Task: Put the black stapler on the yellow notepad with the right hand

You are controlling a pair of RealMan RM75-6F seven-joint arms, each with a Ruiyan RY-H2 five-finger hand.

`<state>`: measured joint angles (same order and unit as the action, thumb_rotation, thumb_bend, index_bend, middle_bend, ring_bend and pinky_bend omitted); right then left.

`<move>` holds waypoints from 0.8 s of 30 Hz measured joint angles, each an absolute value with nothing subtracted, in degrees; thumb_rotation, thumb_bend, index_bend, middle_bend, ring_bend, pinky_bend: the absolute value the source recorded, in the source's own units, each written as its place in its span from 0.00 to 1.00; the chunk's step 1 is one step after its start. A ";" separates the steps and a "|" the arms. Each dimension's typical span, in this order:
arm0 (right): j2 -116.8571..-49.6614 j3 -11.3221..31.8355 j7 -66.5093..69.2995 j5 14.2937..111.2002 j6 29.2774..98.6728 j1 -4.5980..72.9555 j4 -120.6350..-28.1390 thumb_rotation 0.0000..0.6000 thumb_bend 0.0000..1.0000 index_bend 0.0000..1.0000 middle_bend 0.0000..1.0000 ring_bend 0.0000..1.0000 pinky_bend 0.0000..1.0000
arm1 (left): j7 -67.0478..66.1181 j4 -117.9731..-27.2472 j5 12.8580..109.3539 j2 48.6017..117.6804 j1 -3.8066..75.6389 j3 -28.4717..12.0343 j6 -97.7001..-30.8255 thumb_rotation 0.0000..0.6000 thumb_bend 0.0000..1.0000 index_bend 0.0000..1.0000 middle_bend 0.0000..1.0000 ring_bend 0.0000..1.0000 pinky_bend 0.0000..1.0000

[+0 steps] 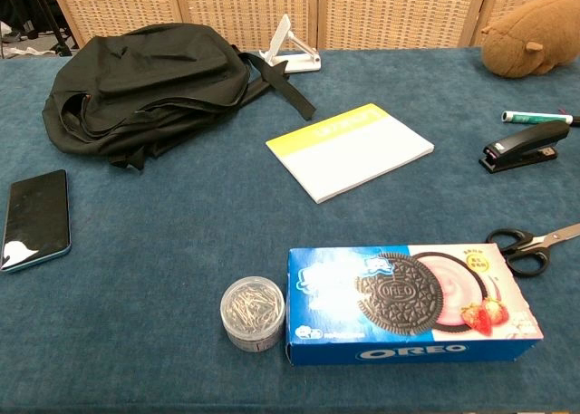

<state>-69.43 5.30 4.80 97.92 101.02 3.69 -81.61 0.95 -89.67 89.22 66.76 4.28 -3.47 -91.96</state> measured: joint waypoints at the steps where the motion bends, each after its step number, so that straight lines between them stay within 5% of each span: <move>1: -69.38 5.20 4.39 97.98 100.88 3.73 -81.65 1.00 0.00 0.09 0.00 0.00 0.05 | 0.48 -89.98 89.14 66.69 4.30 -3.40 -91.72 1.00 0.00 0.00 0.00 0.00 0.00; 12: -68.45 4.80 5.63 98.79 97.04 6.11 -81.60 1.00 0.00 0.09 0.00 0.00 0.05 | -0.49 -91.21 88.48 65.88 4.12 -2.79 -90.34 1.00 0.00 0.00 0.00 0.00 0.00; 24: -66.64 8.66 4.93 99.85 74.05 24.91 -79.48 1.00 0.00 0.12 0.03 0.00 0.05 | -1.02 -90.33 88.31 66.85 4.52 -3.34 -90.22 1.00 0.00 0.00 0.00 0.00 0.00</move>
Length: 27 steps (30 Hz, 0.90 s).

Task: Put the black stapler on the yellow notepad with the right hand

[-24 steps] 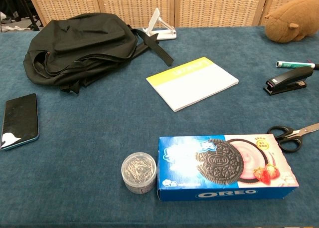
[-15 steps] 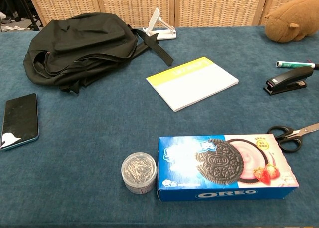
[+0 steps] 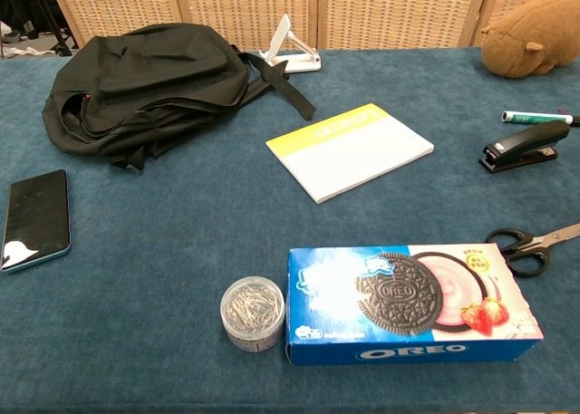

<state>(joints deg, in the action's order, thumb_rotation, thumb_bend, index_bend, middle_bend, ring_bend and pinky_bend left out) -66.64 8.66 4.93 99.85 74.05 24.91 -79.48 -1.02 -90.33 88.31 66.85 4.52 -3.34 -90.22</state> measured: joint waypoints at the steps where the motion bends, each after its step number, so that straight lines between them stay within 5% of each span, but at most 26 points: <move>1: -67.19 8.75 4.75 99.86 71.42 27.11 -78.16 1.00 0.00 0.12 0.03 0.00 0.05 | -1.12 -90.28 88.02 66.90 4.54 -3.49 -90.15 1.00 0.00 0.00 0.00 0.00 0.00; 15: -79.04 3.47 3.51 100.88 57.05 36.97 -55.31 1.00 0.02 0.16 0.09 0.02 0.05 | -2.53 -89.26 83.76 67.72 5.58 -4.74 -86.53 1.00 0.00 0.00 0.00 0.00 0.00; 22: -86.83 0.56 7.78 101.38 55.28 39.29 -40.95 1.00 0.19 0.24 0.19 0.17 0.20 | -3.47 -89.14 82.87 68.42 6.31 -4.94 -85.11 1.00 0.00 0.00 0.00 0.00 0.00; 27: -91.72 -0.99 12.92 101.37 55.87 40.13 -32.21 1.00 0.39 0.45 0.39 0.36 0.33 | -3.71 -89.02 82.47 68.77 6.41 -5.07 -85.00 1.00 0.00 0.00 0.00 0.00 0.00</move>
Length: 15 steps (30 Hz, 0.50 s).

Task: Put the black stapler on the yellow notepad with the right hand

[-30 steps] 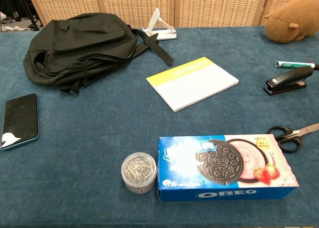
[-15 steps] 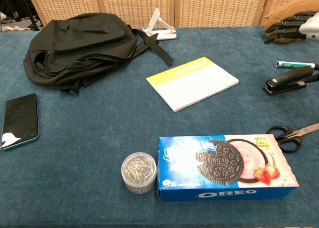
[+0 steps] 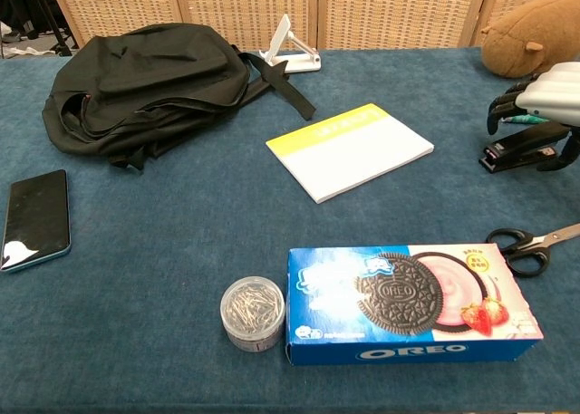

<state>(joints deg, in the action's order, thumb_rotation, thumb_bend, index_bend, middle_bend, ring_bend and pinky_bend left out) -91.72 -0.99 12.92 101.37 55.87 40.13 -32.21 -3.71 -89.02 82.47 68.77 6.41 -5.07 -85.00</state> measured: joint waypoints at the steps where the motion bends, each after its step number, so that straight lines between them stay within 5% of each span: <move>1: -92.74 -1.34 14.44 101.36 56.55 40.15 -30.49 1.00 0.43 0.48 0.42 0.39 0.34 | -3.73 -89.02 82.46 68.80 6.41 -5.05 -85.00 1.00 0.00 0.00 0.00 0.00 0.00; 5: -95.08 -2.43 18.50 101.51 60.11 39.83 -25.88 1.00 0.56 0.54 0.48 0.44 0.37 | -4.11 -89.02 82.37 69.01 6.43 -4.97 -84.90 1.00 0.00 0.00 0.00 0.00 0.00; 15: -94.96 -2.68 21.83 101.77 72.29 40.55 -24.72 1.00 0.61 0.55 0.50 0.44 0.38 | -4.03 -89.29 82.34 68.91 6.52 -4.93 -84.74 1.00 0.00 0.00 0.00 0.00 0.00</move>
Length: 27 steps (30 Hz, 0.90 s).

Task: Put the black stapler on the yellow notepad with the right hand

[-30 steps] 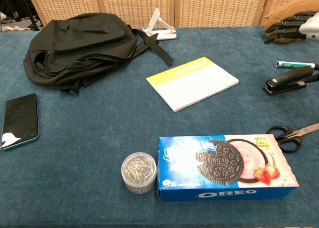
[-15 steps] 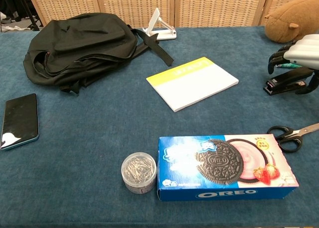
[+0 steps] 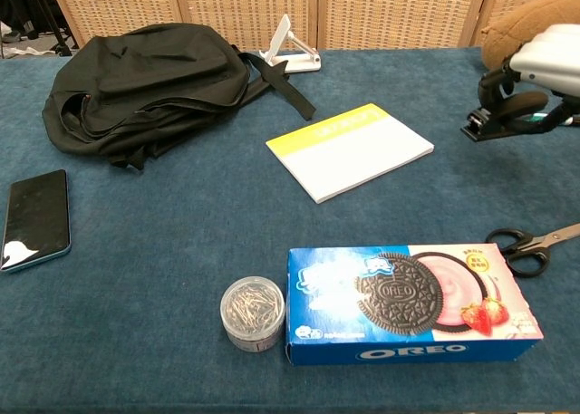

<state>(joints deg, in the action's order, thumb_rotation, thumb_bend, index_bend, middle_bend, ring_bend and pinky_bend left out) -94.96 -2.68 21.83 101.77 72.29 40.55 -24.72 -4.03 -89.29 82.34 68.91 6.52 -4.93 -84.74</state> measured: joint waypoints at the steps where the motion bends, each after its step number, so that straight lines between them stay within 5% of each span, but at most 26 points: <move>1: -94.47 -2.39 21.36 101.82 73.50 41.27 -26.04 1.00 0.62 0.55 0.50 0.44 0.38 | -4.06 -89.28 82.32 68.92 6.57 -4.89 -84.58 1.00 0.00 0.00 0.00 0.00 0.00; 8: -91.76 0.24 13.41 101.30 72.59 47.10 -37.62 1.00 0.62 0.55 0.50 0.44 0.38 | -3.78 -89.52 82.59 68.74 6.68 -4.73 -84.49 1.00 0.00 0.00 0.00 0.00 0.00; 15: -91.60 3.62 -1.04 98.73 63.68 53.05 -48.99 1.00 0.62 0.55 0.50 0.44 0.38 | -2.81 -89.43 82.18 68.35 6.42 -4.68 -84.44 1.00 0.00 0.00 0.00 0.00 0.00; 27: -99.97 9.16 -20.12 87.69 51.16 57.72 -56.30 1.00 0.62 0.55 0.49 0.44 0.38 | -0.59 -88.76 81.16 67.66 6.22 -4.58 -83.37 1.00 0.00 0.00 0.00 0.00 0.00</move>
